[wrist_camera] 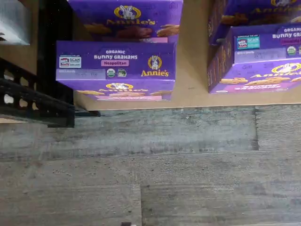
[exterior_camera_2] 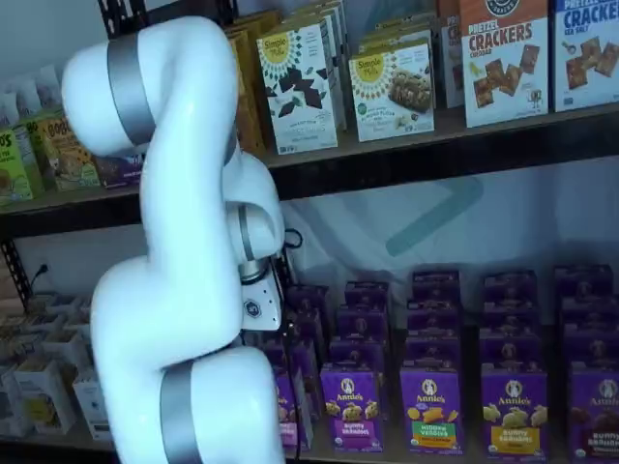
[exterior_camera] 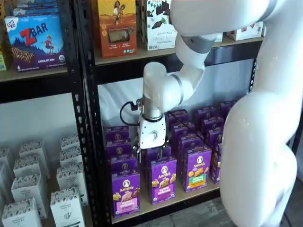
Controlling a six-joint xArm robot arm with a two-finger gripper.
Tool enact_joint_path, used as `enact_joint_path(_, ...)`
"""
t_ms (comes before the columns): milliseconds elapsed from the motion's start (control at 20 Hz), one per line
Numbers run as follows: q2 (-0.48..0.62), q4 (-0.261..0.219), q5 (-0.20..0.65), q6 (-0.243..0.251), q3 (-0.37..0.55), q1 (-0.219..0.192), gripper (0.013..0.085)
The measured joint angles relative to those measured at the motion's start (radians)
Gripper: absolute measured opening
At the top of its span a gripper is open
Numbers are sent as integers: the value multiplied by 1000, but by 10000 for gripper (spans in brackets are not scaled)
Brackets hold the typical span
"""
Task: Pick up the purple box with a pink patch in the middle, on the bottom shelf, the first box from the left
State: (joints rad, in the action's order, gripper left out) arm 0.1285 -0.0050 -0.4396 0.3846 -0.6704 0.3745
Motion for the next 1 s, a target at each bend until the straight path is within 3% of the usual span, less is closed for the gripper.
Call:
enact_joint_path(150,49,-9,7,6,-32,-1,850)
enact_joint_path(550,156,32,50,-43,-94,-13,850)
enact_joint_path(1000,265,4,64,-26,-172,-21,850)
